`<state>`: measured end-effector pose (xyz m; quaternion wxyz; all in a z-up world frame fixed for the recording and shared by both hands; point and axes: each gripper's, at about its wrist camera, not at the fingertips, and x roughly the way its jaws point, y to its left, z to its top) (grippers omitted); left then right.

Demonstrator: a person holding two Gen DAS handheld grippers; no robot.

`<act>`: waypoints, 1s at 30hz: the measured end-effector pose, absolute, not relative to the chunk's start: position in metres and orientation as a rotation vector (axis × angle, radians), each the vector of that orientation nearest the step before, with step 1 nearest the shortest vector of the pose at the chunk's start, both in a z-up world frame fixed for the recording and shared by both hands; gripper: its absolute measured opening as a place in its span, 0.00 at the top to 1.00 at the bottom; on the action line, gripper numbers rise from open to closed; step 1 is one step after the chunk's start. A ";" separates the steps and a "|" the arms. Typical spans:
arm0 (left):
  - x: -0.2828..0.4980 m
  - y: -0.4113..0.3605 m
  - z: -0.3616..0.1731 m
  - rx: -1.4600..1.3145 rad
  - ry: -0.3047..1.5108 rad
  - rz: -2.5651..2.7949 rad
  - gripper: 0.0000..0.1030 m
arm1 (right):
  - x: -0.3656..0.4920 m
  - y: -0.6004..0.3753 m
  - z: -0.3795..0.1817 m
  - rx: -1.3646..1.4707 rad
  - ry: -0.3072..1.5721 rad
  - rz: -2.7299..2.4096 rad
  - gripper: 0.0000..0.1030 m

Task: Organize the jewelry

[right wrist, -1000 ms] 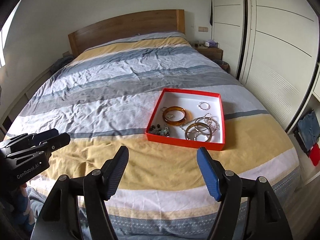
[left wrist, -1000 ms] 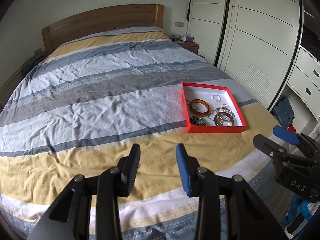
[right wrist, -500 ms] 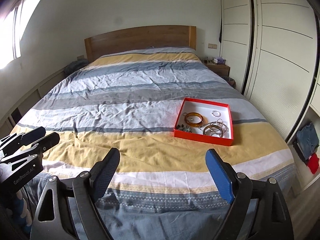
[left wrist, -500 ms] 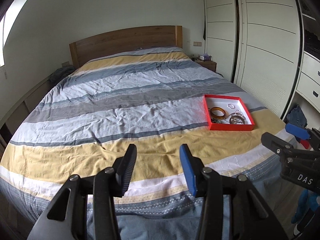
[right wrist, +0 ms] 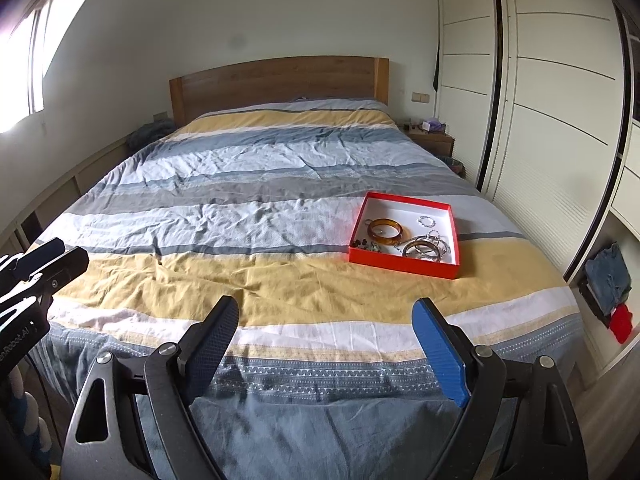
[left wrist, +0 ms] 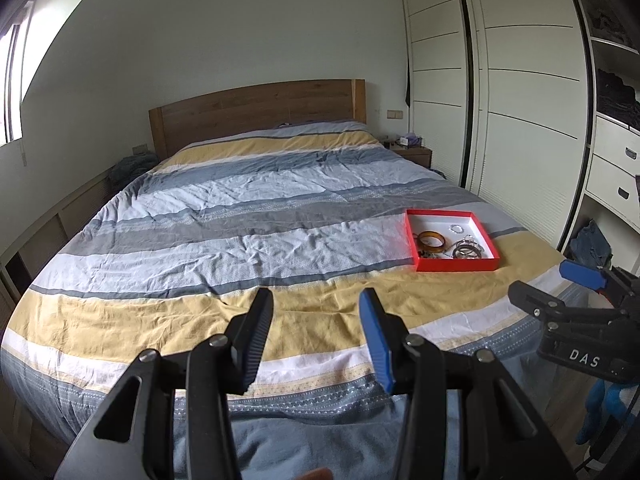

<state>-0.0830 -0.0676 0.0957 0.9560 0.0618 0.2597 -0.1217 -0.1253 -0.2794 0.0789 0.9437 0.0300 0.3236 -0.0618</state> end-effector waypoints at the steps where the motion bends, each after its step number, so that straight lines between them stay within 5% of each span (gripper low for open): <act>1: -0.085 -0.067 0.096 0.126 0.524 -0.248 0.58 | -0.127 -0.279 0.079 0.063 0.659 -0.127 0.15; 30: -0.117 -0.054 0.112 0.109 0.494 -0.241 0.50 | -0.165 -0.269 0.099 0.024 0.584 -0.153 0.04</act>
